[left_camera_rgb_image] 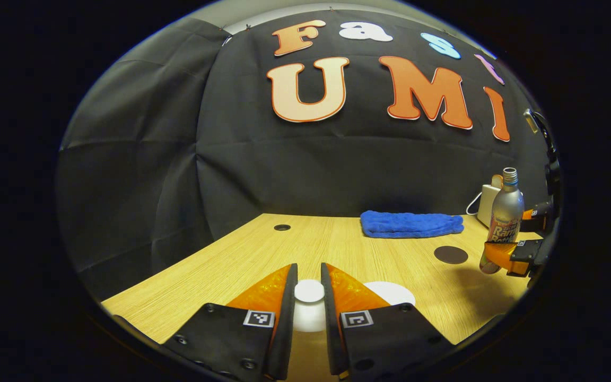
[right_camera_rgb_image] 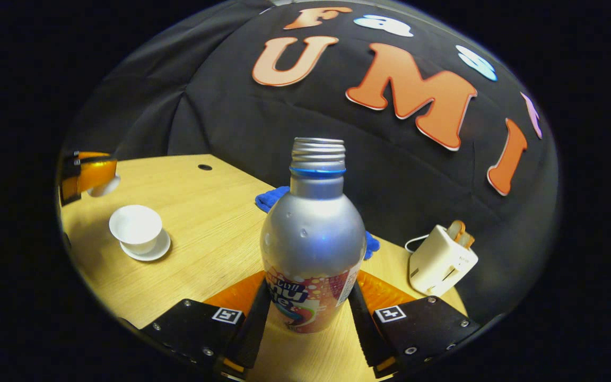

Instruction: Open the teacup lid with one hand, grasp the water bottle and pour water into the teacup with the other hand; after pouring, place the water bottle on the coaster and then close the teacup lid.

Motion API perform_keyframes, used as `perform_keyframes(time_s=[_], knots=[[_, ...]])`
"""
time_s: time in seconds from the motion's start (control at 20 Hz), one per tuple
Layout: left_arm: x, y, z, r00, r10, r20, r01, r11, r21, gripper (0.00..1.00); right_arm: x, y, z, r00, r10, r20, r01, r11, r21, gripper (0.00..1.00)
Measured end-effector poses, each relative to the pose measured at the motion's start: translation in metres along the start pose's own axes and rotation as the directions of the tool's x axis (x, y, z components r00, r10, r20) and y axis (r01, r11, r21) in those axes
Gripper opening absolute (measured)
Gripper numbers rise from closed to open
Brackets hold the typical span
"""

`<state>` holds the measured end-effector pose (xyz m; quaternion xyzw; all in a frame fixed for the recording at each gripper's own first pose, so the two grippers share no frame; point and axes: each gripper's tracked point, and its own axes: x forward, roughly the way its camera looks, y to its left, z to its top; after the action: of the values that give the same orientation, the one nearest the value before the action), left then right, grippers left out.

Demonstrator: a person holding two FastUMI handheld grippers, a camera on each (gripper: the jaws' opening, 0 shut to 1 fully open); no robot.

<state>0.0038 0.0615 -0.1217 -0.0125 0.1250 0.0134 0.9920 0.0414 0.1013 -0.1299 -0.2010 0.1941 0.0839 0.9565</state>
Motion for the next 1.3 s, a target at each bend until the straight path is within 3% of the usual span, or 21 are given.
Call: perform_keyframes(time_s=[0.25,0.5,0.9,1.15,1.3], knots=[[-0.008,0.027,0.005,0.999,0.036,0.012,-0.036,0.999,-0.025,0.31,0.007,0.006,0.020,0.999,-0.013,0.034,0.019,0.983,-0.184,0.76],[-0.010,0.052,-0.001,0.997,0.074,0.002,-0.074,0.997,-0.035,0.29,0.013,0.013,0.046,0.994,-0.028,0.101,0.063,0.929,-0.363,0.76],[-0.016,0.077,-0.004,0.994,0.107,0.001,-0.107,0.993,-0.043,0.32,0.015,0.033,0.063,0.980,-0.029,0.198,0.148,0.774,-0.616,0.75],[-0.018,0.085,-0.010,0.993,0.114,-0.004,-0.114,0.992,-0.052,0.31,0.016,0.049,0.065,0.975,-0.009,0.224,0.168,0.691,-0.703,0.75],[-0.020,0.090,-0.012,0.993,0.120,-0.005,-0.120,0.991,-0.057,0.31,0.023,0.054,0.067,0.964,-0.017,0.265,0.218,0.617,-0.756,0.71]])
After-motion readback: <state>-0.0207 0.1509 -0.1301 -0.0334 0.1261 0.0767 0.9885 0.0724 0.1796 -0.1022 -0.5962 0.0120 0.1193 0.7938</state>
